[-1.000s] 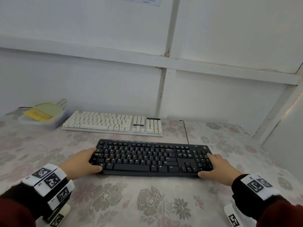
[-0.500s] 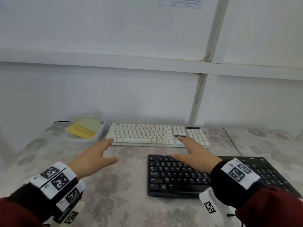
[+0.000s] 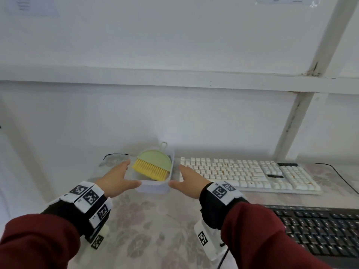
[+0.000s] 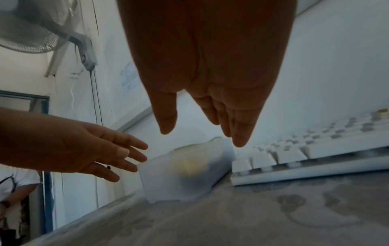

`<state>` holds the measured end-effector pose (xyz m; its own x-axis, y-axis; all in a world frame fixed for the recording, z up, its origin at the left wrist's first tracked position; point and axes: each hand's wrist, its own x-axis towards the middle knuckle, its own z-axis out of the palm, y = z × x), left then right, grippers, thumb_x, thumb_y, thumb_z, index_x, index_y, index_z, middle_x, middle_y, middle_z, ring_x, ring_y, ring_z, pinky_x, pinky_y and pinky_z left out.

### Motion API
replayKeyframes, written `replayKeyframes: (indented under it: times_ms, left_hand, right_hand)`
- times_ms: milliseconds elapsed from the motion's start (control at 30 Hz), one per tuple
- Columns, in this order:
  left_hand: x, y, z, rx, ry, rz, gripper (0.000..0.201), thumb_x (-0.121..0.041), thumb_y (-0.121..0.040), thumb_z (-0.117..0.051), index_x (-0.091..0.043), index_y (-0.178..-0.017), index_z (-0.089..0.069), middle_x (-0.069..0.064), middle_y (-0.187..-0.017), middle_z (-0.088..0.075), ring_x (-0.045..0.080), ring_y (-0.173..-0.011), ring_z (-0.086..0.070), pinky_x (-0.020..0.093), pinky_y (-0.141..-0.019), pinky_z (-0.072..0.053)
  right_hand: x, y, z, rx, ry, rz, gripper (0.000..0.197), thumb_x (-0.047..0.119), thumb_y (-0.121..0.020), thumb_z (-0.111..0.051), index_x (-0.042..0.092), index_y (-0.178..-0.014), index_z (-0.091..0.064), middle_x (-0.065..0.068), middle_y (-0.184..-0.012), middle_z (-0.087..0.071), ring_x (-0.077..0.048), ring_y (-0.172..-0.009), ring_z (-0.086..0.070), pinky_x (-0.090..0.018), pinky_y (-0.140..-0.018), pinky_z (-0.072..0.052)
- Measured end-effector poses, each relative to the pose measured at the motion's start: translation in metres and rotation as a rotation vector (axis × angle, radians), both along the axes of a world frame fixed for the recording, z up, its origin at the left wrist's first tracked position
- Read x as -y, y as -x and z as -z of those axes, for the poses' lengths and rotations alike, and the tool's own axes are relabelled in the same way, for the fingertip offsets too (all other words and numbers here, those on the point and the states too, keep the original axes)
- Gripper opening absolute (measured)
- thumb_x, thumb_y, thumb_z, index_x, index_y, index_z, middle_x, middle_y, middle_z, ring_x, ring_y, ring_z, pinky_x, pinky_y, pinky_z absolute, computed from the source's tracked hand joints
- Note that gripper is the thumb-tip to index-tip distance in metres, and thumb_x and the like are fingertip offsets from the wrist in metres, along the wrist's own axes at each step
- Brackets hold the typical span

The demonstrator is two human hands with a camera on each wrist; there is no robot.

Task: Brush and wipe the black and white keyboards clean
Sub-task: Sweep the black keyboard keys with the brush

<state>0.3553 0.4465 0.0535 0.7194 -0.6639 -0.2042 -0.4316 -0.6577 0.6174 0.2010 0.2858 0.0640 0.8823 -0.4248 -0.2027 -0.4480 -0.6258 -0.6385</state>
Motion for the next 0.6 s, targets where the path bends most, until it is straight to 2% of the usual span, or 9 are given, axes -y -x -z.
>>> replayKeyframes:
  times_ms: [100,167,233,467,533,600]
  left_hand:
    - [0.005,-0.012,0.003,-0.044,-0.073,0.046,0.089,-0.036,-0.086,-0.064,-0.012,-0.150,-0.007,0.006,-0.155,-0.020,0.021,-0.140,-0.028,0.036,-0.112,-0.028]
    - [0.010,-0.017,0.004,-0.052,-0.073,0.080,0.084,-0.034,-0.086,-0.064,-0.013,-0.149,-0.012,0.004,-0.153,-0.025,0.021,-0.138,-0.032,0.034,-0.110,-0.031]
    - [0.014,-0.022,0.005,-0.071,-0.056,0.100,0.080,-0.031,-0.086,-0.065,-0.016,-0.147,-0.016,0.002,-0.151,-0.029,0.020,-0.135,-0.036,0.034,-0.108,-0.033]
    - [0.013,-0.035,0.009,-0.074,-0.053,0.198,0.070,-0.034,-0.084,-0.067,-0.033,-0.142,-0.027,-0.007,-0.142,-0.041,0.019,-0.125,-0.046,0.031,-0.102,-0.037]
    - [0.010,-0.036,0.009,-0.097,-0.035,0.214,0.068,-0.032,-0.084,-0.067,-0.035,-0.141,-0.030,-0.008,-0.140,-0.042,0.016,-0.126,-0.045,0.031,-0.104,-0.036]
    - [0.007,-0.037,0.009,-0.116,-0.024,0.231,0.063,-0.029,-0.084,-0.068,-0.034,-0.138,-0.035,-0.010,-0.137,-0.045,0.010,-0.125,-0.043,0.027,-0.104,-0.034]
  right_hand:
    - [-0.004,-0.021,0.008,-0.002,-0.039,0.005,0.049,0.022,-0.093,-0.055,0.011,-0.138,-0.037,-0.008,-0.135,-0.048,-0.024,-0.121,-0.049,-0.023,-0.090,-0.038]
    - [-0.007,-0.033,0.014,-0.010,-0.022,0.022,0.060,0.030,-0.088,-0.060,0.013,-0.140,-0.033,-0.006,-0.137,-0.046,-0.023,-0.123,-0.048,-0.031,-0.099,-0.041]
    - [-0.004,-0.045,0.023,-0.023,0.007,0.038,0.069,0.038,-0.084,-0.063,0.014,-0.140,-0.030,-0.007,-0.138,-0.044,-0.025,-0.123,-0.047,-0.040,-0.101,-0.042]
    - [-0.002,-0.061,0.031,-0.066,0.082,0.052,0.069,0.039,-0.086,-0.062,0.008,-0.140,-0.031,-0.010,-0.135,-0.042,-0.024,-0.119,-0.046,-0.031,-0.094,-0.043]
    - [-0.003,-0.061,0.032,-0.063,0.102,0.043,0.069,0.040,-0.086,-0.062,0.008,-0.140,-0.031,-0.010,-0.136,-0.042,-0.024,-0.121,-0.045,-0.031,-0.095,-0.041]
    - [-0.005,-0.058,0.032,-0.057,0.128,0.026,0.070,0.040,-0.087,-0.061,0.007,-0.140,-0.031,-0.010,-0.136,-0.041,-0.024,-0.121,-0.044,-0.031,-0.096,-0.041]
